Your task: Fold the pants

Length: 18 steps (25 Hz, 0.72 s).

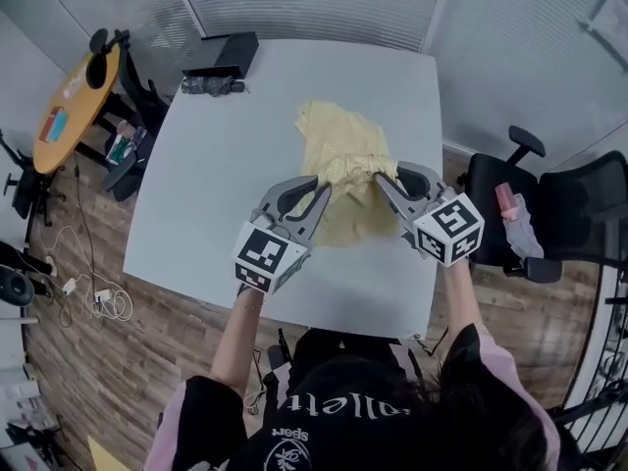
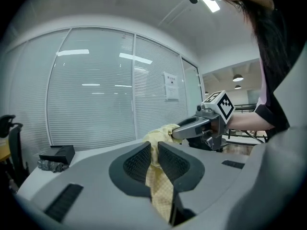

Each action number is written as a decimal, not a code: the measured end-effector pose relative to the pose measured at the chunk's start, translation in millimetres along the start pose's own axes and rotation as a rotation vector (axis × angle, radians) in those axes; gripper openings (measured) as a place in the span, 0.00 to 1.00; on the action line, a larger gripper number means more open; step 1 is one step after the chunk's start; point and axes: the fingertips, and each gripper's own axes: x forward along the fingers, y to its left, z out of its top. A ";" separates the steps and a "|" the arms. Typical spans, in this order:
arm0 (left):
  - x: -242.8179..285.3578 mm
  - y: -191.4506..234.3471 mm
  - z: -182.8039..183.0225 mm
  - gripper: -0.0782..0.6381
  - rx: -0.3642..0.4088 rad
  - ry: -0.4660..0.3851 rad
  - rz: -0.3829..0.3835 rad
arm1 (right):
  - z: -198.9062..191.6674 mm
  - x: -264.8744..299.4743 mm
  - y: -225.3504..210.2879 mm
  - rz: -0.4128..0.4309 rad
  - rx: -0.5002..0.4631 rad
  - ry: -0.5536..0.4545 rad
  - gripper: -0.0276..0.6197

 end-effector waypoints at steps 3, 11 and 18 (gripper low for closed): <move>18.2 23.7 -1.4 0.23 0.004 0.025 0.047 | -5.4 30.3 -30.2 0.003 0.008 0.012 0.17; 9.6 55.0 -41.4 0.25 -0.102 0.125 0.130 | -67.5 124.3 -105.1 -0.013 -0.037 0.183 0.17; -0.6 38.4 -74.7 0.25 -0.150 0.210 0.141 | -153.0 182.1 -139.1 -0.037 0.001 0.349 0.17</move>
